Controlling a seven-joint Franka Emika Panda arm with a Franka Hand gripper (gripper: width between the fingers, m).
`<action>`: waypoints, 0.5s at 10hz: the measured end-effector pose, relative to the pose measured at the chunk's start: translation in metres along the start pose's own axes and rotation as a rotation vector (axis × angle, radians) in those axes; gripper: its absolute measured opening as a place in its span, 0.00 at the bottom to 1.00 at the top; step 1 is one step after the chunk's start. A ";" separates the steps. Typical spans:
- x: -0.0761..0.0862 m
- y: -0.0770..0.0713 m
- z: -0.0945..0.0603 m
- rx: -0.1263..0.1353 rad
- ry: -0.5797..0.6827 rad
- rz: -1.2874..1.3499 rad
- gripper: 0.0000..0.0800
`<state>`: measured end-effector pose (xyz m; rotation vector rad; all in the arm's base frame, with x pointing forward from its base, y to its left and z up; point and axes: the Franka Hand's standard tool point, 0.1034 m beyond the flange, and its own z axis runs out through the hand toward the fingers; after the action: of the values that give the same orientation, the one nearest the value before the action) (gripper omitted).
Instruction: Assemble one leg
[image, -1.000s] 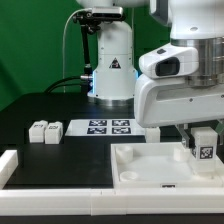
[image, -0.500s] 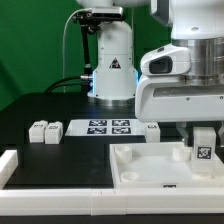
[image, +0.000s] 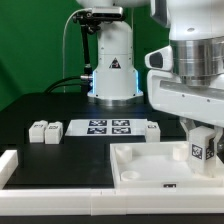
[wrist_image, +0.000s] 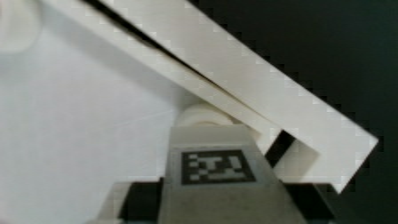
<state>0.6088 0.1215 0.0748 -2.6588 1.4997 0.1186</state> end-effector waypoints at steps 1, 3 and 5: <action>-0.001 -0.001 0.001 0.008 0.004 0.142 0.37; -0.004 -0.002 0.001 0.009 0.003 0.279 0.37; -0.005 -0.002 0.002 0.009 0.003 0.231 0.37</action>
Offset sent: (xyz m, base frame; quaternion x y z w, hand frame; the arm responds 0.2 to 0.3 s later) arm 0.0000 0.0000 0.0000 0.0000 0.0000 0.0899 0.9960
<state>0.6084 0.1268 0.0738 -2.4701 1.7987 0.1224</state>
